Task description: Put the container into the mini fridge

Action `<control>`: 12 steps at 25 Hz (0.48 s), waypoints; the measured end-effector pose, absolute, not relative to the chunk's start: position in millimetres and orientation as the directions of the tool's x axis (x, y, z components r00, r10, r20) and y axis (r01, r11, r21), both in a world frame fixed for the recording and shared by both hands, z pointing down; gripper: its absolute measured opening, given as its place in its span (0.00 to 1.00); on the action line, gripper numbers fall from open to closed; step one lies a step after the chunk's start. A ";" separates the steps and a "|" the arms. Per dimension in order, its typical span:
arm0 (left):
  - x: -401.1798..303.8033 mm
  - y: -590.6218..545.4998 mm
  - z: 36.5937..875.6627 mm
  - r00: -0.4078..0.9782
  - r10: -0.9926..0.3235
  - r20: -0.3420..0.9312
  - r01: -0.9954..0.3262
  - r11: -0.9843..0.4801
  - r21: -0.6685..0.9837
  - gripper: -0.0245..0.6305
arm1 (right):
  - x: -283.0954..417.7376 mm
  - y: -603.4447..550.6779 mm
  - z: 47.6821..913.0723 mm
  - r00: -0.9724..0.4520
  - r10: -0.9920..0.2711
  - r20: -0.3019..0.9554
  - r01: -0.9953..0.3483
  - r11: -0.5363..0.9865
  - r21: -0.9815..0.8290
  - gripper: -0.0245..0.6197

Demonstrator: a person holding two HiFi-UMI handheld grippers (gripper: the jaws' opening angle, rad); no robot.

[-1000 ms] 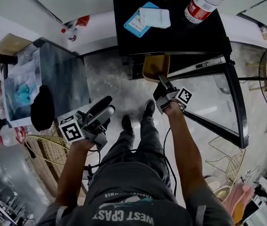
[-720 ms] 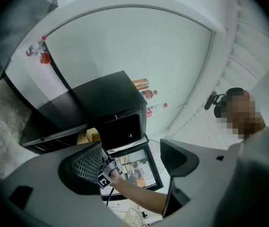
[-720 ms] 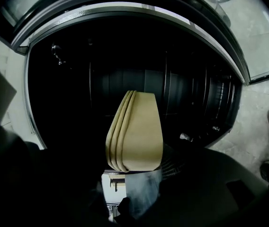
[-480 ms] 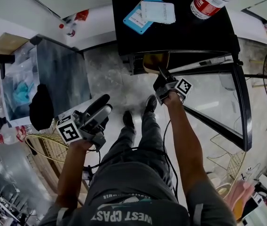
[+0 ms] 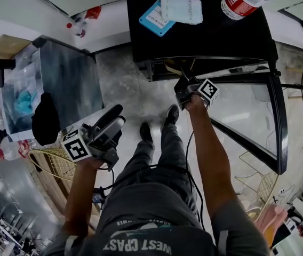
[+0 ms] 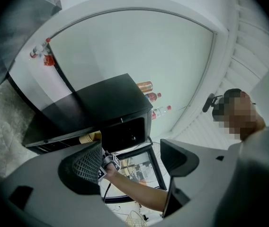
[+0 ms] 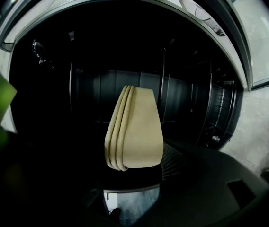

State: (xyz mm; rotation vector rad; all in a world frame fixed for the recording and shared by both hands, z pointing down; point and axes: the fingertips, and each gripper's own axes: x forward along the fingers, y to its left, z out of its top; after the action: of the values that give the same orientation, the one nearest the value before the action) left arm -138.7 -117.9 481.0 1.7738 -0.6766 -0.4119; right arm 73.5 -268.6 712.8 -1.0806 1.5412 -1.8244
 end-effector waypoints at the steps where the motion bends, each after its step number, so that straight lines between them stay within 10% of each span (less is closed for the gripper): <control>1: -138.9 -118.4 481.2 0.771 -0.634 0.061 -0.237 -0.197 0.951 0.63 | 75.3 -271.0 715.6 -0.538 -0.802 0.258 -0.116 -0.233 -0.965 0.52; 12: -142.1 -120.3 484.2 0.751 -0.655 0.077 -0.257 -0.183 0.949 0.63 | 93.1 -303.1 750.0 -0.465 -0.816 0.342 -0.124 -0.322 -0.938 0.52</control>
State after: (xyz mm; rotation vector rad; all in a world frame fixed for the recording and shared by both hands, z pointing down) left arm -142.1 -120.3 484.2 1.7624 -0.7177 -0.4180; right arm 93.1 -303.1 750.0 -1.2209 1.4202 -1.8394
